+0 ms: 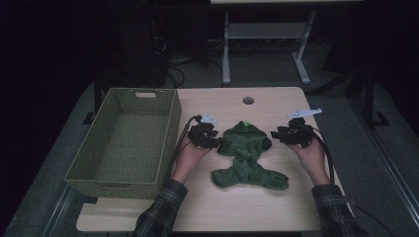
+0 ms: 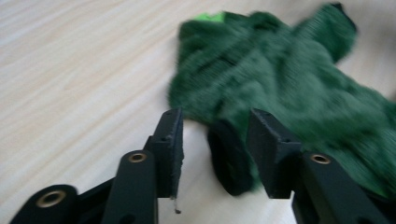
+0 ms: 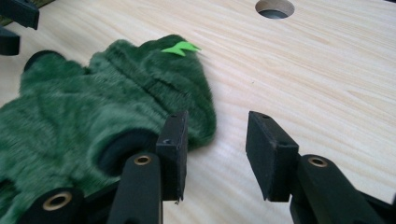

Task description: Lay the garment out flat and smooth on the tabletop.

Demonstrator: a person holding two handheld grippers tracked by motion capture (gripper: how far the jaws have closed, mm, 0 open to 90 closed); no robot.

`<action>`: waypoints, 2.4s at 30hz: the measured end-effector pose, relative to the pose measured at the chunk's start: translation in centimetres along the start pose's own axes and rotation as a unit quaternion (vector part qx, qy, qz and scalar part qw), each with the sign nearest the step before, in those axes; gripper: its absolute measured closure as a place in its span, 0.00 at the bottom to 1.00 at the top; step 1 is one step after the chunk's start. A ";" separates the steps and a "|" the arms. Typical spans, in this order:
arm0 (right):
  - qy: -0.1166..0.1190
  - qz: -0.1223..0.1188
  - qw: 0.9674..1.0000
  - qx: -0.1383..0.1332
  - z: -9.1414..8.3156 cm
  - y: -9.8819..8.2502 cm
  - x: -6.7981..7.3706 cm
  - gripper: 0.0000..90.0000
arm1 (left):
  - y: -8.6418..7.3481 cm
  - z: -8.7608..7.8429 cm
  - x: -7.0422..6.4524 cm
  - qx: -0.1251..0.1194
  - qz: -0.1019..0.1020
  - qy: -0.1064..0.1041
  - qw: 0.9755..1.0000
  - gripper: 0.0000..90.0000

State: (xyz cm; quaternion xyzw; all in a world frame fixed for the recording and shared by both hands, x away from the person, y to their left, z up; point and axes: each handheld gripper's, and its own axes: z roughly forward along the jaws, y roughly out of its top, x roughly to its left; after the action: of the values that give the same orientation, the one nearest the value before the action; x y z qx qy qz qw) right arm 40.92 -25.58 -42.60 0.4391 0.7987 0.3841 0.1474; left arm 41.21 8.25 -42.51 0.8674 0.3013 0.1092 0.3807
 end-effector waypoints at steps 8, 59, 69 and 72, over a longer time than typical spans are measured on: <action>0.001 -0.003 1.000 0.005 -1.5 -1.3 1.3 0.59 | -1.8 -1.7 -1.6 0.002 0.009 -0.007 1.000 0.44; 0.105 -0.074 0.992 -0.008 -3.4 -3.9 12.6 0.55 | -12.9 -5.5 -8.8 0.007 0.045 -0.011 0.999 0.14; 0.138 -0.095 0.986 -0.009 -2.2 -3.3 15.2 0.64 | -12.9 -5.5 -8.8 0.005 0.040 -0.012 0.999 0.16; 0.150 -0.101 0.983 -0.010 -1.9 -3.2 16.1 0.68 | -12.9 -5.5 -8.8 0.005 0.038 -0.013 0.999 0.16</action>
State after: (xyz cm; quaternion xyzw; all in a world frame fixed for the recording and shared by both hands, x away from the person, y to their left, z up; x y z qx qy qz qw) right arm 28.77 -14.35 -42.06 0.2922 0.8482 0.4364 0.0681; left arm 26.20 13.02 -47.73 0.8813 0.2637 0.1108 0.3761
